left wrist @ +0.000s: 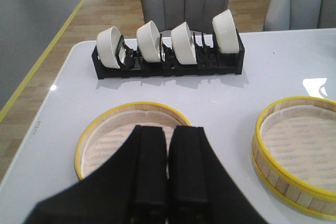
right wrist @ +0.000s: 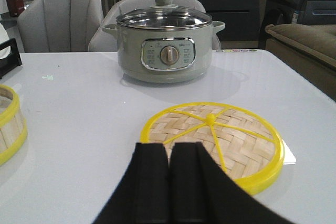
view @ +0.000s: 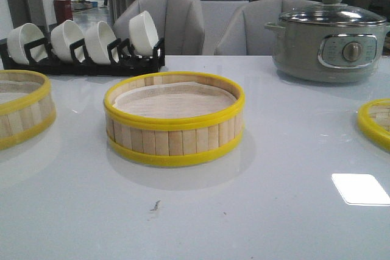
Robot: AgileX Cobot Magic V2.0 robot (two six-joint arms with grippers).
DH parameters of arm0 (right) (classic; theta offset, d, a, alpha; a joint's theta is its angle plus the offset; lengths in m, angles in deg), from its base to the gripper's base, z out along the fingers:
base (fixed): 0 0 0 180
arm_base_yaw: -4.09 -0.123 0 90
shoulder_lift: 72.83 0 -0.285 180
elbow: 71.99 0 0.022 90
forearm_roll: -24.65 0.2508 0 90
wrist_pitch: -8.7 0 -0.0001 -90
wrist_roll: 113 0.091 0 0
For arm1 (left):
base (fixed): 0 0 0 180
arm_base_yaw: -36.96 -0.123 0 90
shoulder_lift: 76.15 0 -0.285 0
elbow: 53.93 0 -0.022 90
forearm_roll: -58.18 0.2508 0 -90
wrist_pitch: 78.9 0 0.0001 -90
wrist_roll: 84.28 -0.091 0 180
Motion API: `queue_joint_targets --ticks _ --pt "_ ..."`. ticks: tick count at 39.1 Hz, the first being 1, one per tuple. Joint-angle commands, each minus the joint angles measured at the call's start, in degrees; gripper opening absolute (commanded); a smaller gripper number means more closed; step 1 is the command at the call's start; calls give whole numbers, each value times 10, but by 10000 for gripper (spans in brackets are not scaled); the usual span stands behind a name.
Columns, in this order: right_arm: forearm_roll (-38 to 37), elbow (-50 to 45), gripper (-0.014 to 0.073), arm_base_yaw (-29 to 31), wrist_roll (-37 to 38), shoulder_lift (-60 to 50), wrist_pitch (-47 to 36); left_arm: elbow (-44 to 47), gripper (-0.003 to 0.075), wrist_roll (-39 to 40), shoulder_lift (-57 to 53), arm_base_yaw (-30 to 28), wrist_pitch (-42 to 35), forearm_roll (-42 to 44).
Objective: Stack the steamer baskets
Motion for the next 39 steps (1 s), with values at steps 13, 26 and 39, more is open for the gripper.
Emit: queue_joint_targets --ticks 13,26,39 --pt "2 9 46 0 -6 -11 -50 -114 85 -4 87 2 34 36" --pt "2 9 46 0 -6 -11 -50 -114 85 -4 115 2 -8 30" --pt "2 9 46 0 -6 -11 -50 -114 85 -4 115 2 -16 42"
